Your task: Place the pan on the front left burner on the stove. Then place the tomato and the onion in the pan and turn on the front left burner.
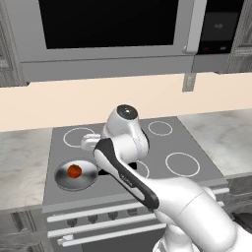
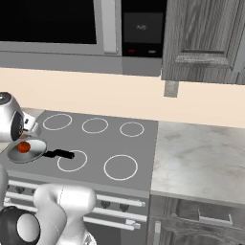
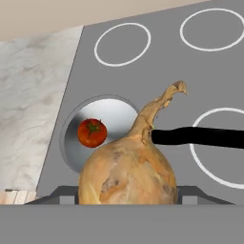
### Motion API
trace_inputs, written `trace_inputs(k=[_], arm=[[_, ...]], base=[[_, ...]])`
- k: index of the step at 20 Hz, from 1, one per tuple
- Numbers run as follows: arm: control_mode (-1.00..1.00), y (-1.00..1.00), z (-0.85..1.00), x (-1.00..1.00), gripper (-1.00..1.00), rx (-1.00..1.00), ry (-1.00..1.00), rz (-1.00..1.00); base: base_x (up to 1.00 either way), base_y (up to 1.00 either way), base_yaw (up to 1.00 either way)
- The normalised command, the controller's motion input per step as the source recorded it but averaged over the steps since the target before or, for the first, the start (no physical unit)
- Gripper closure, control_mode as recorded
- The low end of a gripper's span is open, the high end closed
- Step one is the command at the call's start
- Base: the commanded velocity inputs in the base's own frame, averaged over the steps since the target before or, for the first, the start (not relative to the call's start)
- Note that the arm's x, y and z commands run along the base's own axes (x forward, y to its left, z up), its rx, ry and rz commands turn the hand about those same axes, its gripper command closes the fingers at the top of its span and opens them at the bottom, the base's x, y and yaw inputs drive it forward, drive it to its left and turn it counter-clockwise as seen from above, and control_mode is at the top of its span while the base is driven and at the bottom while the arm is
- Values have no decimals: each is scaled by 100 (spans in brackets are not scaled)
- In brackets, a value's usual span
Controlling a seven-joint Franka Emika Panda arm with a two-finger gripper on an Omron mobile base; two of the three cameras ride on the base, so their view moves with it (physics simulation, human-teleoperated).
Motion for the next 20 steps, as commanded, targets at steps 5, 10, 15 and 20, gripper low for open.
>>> trace_inputs(k=[5,10,15,20], arm=[[-100,4,-29,22,100,0,2,0],[-100,30,-33,1,100,0,7,0],[-100,21,-23,8,100,-1,5,0],[-100,6,-24,22,100,-3,4,0]], base=[[0,0,0],[0,0,0],[0,0,0],[0,0,0]])
